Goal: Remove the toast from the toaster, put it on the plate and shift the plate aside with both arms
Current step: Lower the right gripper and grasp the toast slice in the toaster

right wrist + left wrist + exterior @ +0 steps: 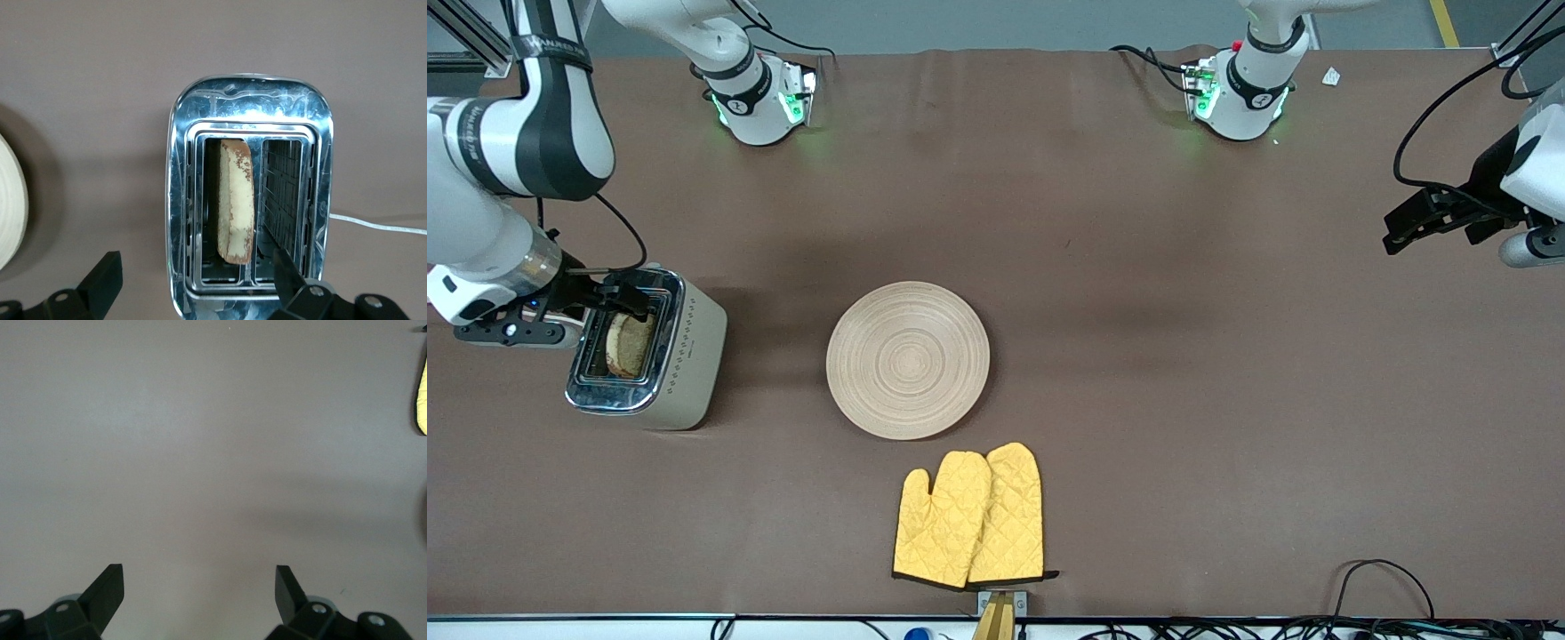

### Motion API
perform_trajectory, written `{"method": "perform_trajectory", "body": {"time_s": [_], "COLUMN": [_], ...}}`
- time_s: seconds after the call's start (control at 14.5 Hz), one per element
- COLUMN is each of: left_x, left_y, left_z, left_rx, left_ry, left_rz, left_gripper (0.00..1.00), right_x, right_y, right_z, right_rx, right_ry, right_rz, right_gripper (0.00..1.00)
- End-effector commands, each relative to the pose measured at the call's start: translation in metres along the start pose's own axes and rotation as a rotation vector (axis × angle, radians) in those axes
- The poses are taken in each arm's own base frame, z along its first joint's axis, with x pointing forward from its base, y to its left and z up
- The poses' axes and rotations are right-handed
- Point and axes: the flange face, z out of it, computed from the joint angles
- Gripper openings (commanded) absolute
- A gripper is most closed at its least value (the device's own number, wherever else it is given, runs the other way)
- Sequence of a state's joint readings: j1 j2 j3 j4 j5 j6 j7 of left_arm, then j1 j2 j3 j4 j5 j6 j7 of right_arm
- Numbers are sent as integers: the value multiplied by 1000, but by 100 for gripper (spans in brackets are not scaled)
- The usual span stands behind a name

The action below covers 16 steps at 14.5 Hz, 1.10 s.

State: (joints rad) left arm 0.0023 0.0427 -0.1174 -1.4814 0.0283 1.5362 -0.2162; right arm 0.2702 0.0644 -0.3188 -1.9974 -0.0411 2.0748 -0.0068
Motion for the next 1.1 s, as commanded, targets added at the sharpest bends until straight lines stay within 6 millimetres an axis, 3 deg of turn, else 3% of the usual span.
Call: {"method": "perform_trajectory", "body": {"time_s": [0.0, 0.14, 0.41, 0.76, 1.03], "left_x": [4, 4, 6, 7, 8], "left_y": [0, 1, 1, 2, 2], "left_z": [-3, -2, 2, 5, 7], "left_rx": [8, 8, 9, 9, 8], "left_ry": [0, -1, -7, -13, -15], "left_rz": [16, 17, 17, 19, 19], "left_gripper": [100, 100, 100, 100, 100], "right_x": [-4, -3, 1, 3, 5], "right_y": [17, 25, 23, 26, 33], "right_z": [17, 24, 41, 48, 58], "right_rx": [14, 11, 50, 46, 41], "right_ry": [12, 7, -11, -11, -13], "right_rz": [-20, -26, 2, 9, -3], "right_gripper": [100, 98, 93, 72, 70]}}
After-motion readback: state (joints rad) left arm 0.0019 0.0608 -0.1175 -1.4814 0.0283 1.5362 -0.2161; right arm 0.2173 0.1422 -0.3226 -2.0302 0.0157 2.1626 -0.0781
